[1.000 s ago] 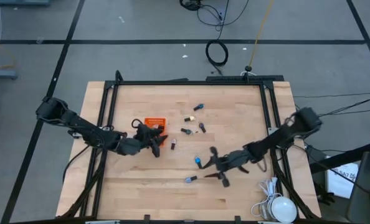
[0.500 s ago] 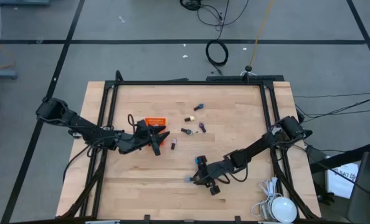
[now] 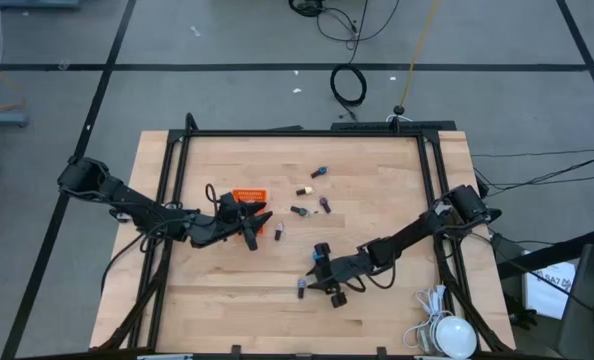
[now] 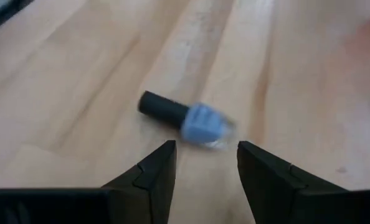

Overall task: Pick & Place Nail Polish
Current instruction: Put the purple nail polish into the orange basket

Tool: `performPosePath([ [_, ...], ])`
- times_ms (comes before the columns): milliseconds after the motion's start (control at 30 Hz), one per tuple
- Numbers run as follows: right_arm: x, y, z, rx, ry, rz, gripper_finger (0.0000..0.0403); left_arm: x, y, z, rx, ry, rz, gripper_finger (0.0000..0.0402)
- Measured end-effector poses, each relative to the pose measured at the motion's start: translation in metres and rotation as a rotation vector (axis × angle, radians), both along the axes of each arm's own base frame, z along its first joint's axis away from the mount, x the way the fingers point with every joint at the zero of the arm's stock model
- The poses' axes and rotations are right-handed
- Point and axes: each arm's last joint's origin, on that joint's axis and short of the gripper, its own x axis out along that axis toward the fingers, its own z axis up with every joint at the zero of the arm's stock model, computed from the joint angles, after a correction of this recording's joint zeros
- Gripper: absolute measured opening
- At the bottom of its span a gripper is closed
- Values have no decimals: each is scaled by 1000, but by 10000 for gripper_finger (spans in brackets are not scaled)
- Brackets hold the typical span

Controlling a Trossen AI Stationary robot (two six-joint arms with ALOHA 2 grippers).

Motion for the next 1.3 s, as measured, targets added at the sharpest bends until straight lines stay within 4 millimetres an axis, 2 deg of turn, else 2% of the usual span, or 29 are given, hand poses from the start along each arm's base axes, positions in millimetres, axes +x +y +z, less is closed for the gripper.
performPosePath([
  [367,6,-9,4,-9,-41,47,161,0,0,0,-2,-1,0,175],
  [733,11,-5,9,-16,-64,99,230,0,0,-1,0,5,0,175],
  [1067,13,-11,9,-3,-60,124,218,0,0,-2,1,17,1,175],
  [1300,20,-9,-4,0,-60,127,219,0,0,-2,2,18,2,175],
])
